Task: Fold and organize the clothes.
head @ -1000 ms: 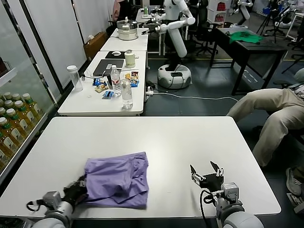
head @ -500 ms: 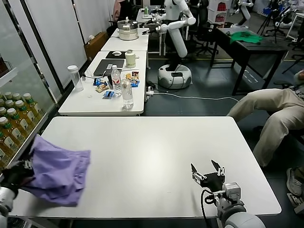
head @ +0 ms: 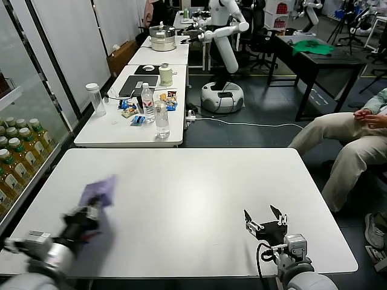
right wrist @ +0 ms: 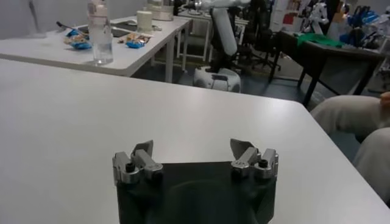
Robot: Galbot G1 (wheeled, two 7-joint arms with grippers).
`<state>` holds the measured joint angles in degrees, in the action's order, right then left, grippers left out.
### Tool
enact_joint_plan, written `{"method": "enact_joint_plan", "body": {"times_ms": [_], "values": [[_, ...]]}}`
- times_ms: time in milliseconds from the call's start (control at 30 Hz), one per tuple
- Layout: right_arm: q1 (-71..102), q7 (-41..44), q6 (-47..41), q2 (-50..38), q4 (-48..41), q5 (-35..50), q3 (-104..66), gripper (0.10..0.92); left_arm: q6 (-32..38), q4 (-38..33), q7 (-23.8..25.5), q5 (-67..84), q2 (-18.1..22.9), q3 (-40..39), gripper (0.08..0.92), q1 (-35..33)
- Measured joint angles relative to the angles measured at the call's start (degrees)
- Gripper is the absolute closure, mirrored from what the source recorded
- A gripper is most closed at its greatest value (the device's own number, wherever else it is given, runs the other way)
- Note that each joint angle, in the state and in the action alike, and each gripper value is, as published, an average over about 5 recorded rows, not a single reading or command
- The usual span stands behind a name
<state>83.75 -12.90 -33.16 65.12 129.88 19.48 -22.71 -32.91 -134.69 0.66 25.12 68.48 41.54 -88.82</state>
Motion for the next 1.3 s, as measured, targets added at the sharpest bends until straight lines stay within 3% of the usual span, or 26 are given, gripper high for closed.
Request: {"method": "enact_joint_plan", "body": {"times_ms": [100, 267, 467, 600, 933, 1300], "values": [[0.01, -0.01, 0.0, 0.05, -0.04, -0.19, 0.23, 0.203, 0.81, 0.45, -0.26, -2.41, 3.72, -7.86, 0.879, 1.23], [-0.31, 0.0, 0.0, -0.1, -0.04, -0.28, 0.33, 0.203, 4.05, 3.06, -1.05, -6.02, 9.27, -17.4, 0.745, 3.82], [-1.04, 0.18, 0.0, -0.58, -0.24, -0.04, 0.12, 0.203, 8.16, 3.47, -1.08, -9.34, 11.71, -22.23, 0.572, 5.25], [-2.04, 0.24, 0.0, -0.37, -0.92, 0.41, 0.83, 0.203, 10.63, 2.13, -0.84, -10.64, 10.45, -20.7, 0.459, 5.5], [-6.86, -0.73, -0.01, 1.52, -3.78, 4.78, 10.3, 0.203, 16.6, 2.21, -0.94, -12.92, 5.02, -8.27, 0.196, 3.86], [-12.3, -2.84, 0.03, 4.63, -9.87, 11.55, 22.61, 0.203, 20.07, 3.2, -0.98, -15.12, 3.7, -2.49, 0.177, 1.78]]}}
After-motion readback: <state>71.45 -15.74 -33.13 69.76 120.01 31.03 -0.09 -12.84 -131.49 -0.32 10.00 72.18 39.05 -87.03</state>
